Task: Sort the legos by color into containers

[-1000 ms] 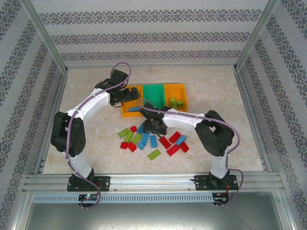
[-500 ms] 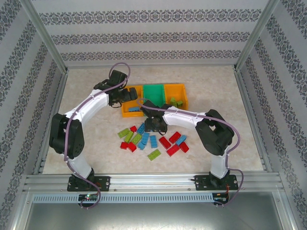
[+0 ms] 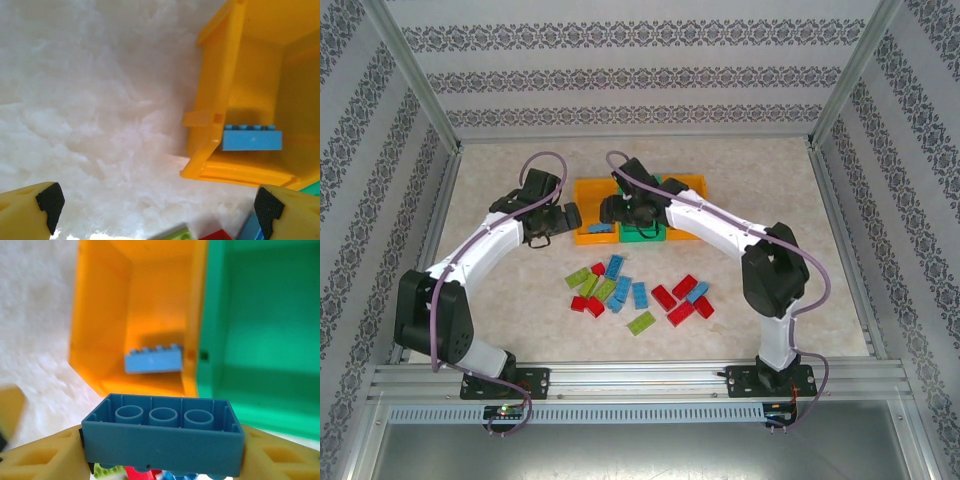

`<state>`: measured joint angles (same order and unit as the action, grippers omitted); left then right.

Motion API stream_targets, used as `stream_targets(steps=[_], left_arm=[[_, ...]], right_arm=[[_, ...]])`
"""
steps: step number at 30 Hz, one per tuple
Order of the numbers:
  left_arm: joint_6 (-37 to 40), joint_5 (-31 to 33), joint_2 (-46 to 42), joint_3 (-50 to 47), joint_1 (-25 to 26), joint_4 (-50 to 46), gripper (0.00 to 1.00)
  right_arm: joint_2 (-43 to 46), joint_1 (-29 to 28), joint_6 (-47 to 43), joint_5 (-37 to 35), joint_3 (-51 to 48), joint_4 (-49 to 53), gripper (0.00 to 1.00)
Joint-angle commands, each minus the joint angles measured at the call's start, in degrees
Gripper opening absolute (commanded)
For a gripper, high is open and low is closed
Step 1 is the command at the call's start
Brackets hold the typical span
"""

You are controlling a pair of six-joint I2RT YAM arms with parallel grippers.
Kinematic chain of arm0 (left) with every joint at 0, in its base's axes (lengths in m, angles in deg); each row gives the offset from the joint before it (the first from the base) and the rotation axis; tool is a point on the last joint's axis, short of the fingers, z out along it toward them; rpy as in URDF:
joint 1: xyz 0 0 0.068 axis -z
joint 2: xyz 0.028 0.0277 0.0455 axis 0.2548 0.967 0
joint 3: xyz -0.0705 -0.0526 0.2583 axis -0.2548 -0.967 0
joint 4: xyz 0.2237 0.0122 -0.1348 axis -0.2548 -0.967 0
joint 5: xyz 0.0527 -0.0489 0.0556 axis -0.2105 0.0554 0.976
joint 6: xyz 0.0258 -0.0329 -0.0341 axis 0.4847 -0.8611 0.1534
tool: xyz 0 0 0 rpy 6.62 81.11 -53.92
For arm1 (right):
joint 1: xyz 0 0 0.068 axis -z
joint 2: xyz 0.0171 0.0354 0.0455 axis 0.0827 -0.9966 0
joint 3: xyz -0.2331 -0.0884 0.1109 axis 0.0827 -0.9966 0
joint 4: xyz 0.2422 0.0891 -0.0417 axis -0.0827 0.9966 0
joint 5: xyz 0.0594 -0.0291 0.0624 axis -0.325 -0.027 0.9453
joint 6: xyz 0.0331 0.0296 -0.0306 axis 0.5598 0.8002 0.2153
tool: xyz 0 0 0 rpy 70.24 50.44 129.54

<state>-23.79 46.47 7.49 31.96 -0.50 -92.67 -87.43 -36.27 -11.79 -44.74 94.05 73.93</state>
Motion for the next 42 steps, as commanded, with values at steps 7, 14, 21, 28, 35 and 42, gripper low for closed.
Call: stream_targets(steps=[7, 14, 21, 28, 35, 42], left_arm=[[-2.09, 0.28, -3.93, -5.45, -0.75, -1.52, 0.99], [-2.62, -3.38, -5.01, -8.9, -0.79, -1.72, 0.99], [-2.99, -9.48, -8.1, -14.21, -0.31, 3.1, 1.0], [-1.38, -9.59, -10.03, -15.76, -0.28, 4.47, 1.0], [-2.34, -9.44, -9.84, -15.92, -0.27, 5.45, 1.0], [-2.08, -8.87, -8.86, -15.43, -0.25, 5.73, 0.99]], right_arm=[[-12.21, 1.44, 0.1, 5.16, 14.79, 1.43, 0.65], [-17.12, 2.25, 0.54, 6.39, 19.8, 2.75, 0.7], [-18.47, 2.84, -0.21, 10.25, 20.17, 0.76, 0.79], [-14.83, 2.14, -3.19, 11.32, 18.63, -0.25, 0.85], [-2.12, 1.27, -15.06, 5.85, 3.24, 3.21, 0.84], [16.69, 1.2, -26.24, 0.91, -23.67, 4.11, 0.79]])
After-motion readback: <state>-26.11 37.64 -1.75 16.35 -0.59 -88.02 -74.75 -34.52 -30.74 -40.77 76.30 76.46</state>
